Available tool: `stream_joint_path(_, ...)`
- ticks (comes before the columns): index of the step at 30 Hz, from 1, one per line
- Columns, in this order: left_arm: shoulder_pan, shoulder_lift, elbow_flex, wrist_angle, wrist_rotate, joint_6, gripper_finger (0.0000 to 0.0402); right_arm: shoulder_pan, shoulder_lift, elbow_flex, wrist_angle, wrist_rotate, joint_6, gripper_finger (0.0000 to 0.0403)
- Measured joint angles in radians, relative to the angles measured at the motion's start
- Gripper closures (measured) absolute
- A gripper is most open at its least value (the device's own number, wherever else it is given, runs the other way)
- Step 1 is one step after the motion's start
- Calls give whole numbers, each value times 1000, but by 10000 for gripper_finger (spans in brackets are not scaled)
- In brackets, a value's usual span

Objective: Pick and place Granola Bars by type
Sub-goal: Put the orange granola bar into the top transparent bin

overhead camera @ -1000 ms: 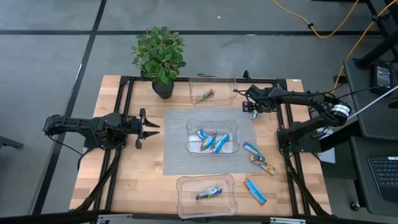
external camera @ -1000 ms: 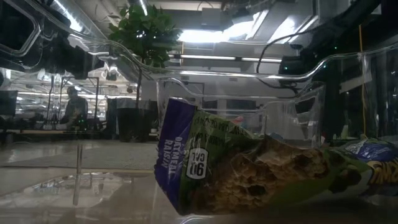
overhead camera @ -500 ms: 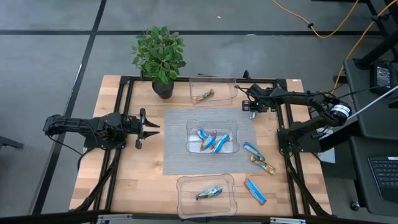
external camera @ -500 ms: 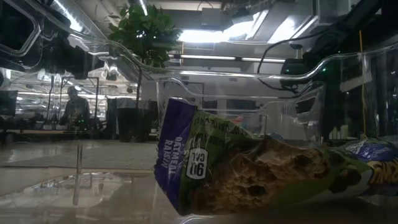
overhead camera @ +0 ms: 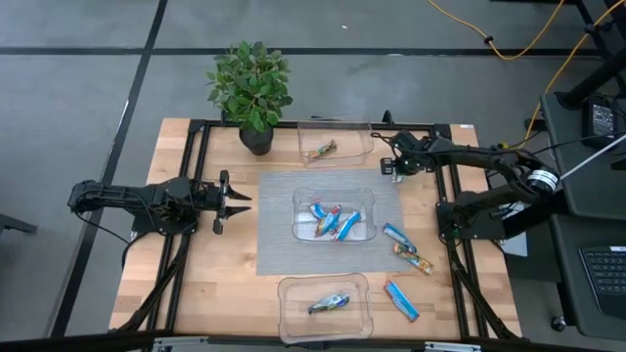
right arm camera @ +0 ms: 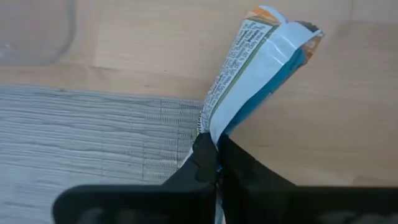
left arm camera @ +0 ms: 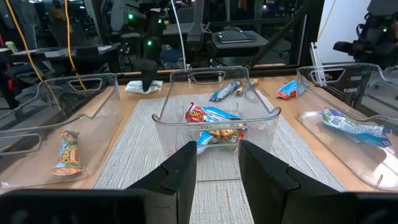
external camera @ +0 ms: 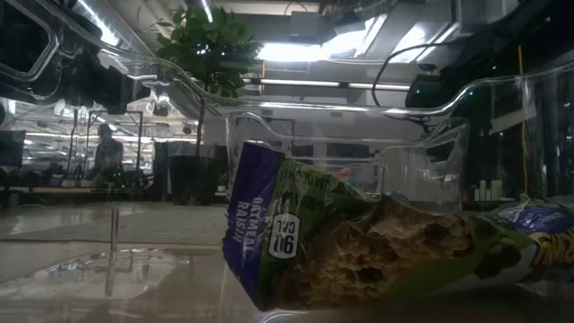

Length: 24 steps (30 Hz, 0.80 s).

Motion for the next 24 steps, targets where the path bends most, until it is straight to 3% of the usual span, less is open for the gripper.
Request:
stream_joint_path(10,0,0,0,0,0,0,288,1,-199,20,-48,-81,-41,398)
stream_joint_path(24,0,0,0,0,0,0,288,2,-452,277,-172,-94,-243,397)
